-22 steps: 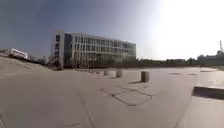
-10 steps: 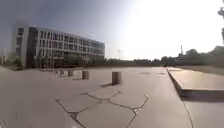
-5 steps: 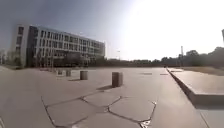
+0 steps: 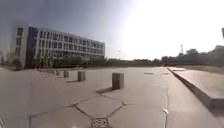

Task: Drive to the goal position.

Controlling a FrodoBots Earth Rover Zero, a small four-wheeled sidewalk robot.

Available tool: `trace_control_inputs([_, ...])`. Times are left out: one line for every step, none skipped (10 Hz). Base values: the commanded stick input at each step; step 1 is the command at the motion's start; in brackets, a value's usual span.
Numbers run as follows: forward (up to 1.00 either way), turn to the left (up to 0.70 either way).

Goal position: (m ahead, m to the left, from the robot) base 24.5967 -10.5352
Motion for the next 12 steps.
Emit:
trace_control_inputs([0.70,-0.35])
trace_control_inputs([0.70,-0.35])
trace_control_inputs([0.70,-0.35])
trace_control_inputs([0.70,-0.35])
trace_control_inputs([0.70,-0.35])
trace_control_inputs([0.70,-0.35])
trace_control_inputs([0.70,-0.35])
trace_control_inputs([0.70,-0.35])
trace_control_inputs([0.70,-0.31])
trace_control_inputs([0.70,0.00])
trace_control_inputs([0.70,0.00])
trace_control_inputs([0.70,0.00])
